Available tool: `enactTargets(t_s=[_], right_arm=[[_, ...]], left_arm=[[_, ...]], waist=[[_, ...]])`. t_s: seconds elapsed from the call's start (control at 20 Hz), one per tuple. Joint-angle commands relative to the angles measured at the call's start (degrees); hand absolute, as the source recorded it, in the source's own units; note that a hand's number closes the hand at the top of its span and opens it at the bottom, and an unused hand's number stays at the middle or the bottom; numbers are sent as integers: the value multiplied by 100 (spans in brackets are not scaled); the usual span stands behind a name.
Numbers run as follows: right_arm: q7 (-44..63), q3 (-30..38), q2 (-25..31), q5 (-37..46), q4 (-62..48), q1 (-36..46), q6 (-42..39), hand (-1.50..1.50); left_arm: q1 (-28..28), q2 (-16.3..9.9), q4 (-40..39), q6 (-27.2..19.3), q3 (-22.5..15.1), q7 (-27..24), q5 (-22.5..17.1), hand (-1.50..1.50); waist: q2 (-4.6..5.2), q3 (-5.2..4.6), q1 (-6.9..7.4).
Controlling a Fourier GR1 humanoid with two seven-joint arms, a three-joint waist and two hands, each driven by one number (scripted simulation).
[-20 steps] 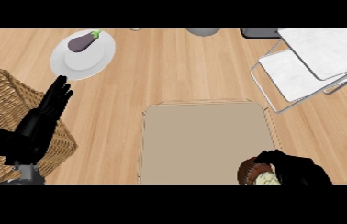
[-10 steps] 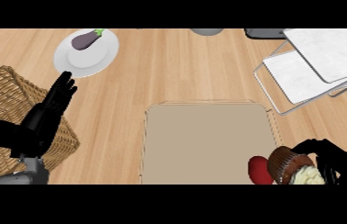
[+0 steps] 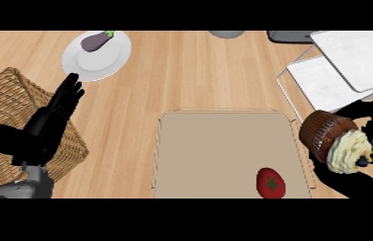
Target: Pick the cupcake from the tray and place it in the tiered shelf
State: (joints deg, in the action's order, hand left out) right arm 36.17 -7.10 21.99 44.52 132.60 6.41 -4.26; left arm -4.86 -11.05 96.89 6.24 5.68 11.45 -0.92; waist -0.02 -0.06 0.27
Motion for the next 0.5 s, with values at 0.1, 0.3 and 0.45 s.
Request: enactTargets(t_s=[0.1,0.3,0.45], right_arm=[[224,695,-636,-1550,-270,1114,19,150],[604,851,-1925,-2750,-167,1492,873,150],[700,1813,-1497,-3762,-590,2158,618,150]], left_arm=[[64,181,-104,-66,-176,-175,149,0],[-28,-68,62,81,-48,31,44,0],[112,61,-74,5,-49,-226,98,0]], waist=[[21,6,37],[17,20,138],[12,11,31]])
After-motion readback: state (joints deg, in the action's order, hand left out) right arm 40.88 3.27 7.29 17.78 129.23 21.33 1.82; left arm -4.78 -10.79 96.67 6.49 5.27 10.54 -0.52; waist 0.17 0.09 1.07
